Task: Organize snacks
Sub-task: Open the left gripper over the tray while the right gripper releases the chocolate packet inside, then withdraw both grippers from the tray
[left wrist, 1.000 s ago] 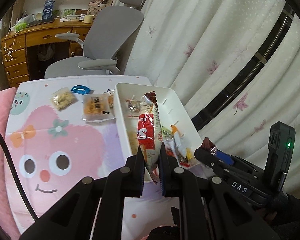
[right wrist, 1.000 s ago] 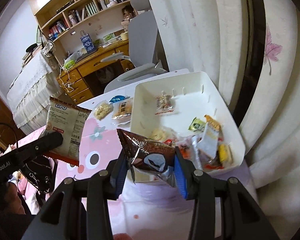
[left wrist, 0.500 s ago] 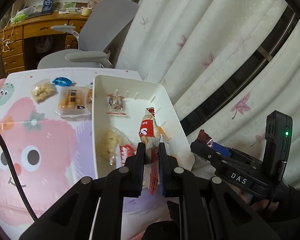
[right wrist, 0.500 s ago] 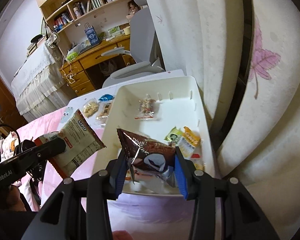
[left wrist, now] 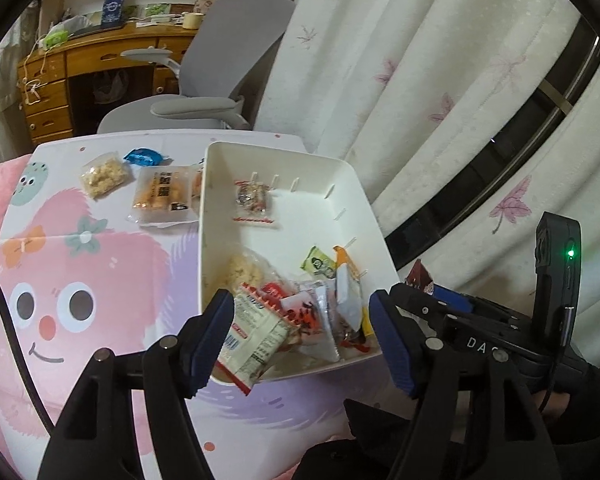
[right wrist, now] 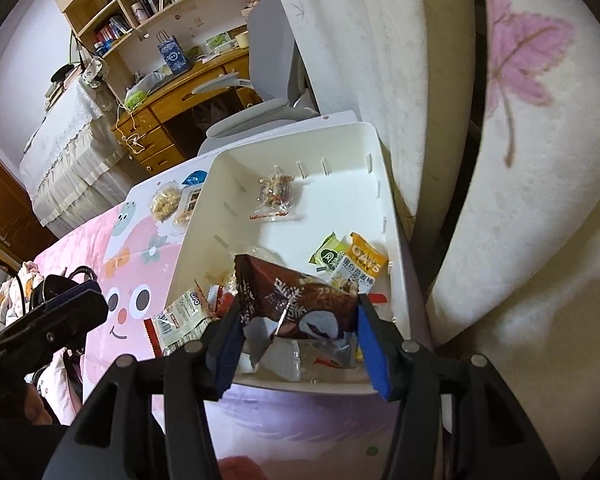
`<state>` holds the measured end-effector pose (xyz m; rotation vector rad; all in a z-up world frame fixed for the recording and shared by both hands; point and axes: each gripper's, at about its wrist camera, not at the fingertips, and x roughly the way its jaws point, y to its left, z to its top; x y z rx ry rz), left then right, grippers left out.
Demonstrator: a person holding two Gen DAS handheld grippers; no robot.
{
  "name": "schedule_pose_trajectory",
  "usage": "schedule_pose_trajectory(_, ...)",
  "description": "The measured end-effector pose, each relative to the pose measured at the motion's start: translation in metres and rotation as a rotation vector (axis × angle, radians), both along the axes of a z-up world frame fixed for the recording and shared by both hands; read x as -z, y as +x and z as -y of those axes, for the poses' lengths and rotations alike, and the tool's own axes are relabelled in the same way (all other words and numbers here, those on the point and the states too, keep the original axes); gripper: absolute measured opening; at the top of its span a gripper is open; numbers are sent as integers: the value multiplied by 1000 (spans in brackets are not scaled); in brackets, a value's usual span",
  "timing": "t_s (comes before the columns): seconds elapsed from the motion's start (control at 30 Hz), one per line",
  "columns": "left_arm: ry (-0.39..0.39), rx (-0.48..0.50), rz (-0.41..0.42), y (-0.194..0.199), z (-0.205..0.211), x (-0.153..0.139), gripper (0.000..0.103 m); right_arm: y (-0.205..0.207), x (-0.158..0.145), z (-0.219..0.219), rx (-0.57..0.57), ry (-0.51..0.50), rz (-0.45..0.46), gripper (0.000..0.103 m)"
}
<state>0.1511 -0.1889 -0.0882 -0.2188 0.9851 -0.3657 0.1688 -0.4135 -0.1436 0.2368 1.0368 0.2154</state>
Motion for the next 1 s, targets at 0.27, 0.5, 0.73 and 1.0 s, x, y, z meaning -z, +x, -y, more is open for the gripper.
schedule_pose_trajectory(0.27, 28, -40, -34, -6, -22, 4, 71, 2, 8, -16, -7, -8, -43, 72)
schedule_pose_trajectory(0.5, 62, -86, -59, -16, -60, 4, 71, 3, 13, -48, -22, 5, -79, 73)
schedule_pose_trajectory(0.73, 119, -133, -70, -23, -116, -1, 71, 2, 13, -97, -39, 26, -92, 73)
schedule_pose_trajectory(1.0, 170, -146, -66, -24, -183, -8, 75, -2, 12, -158, -35, 45, -87, 74)
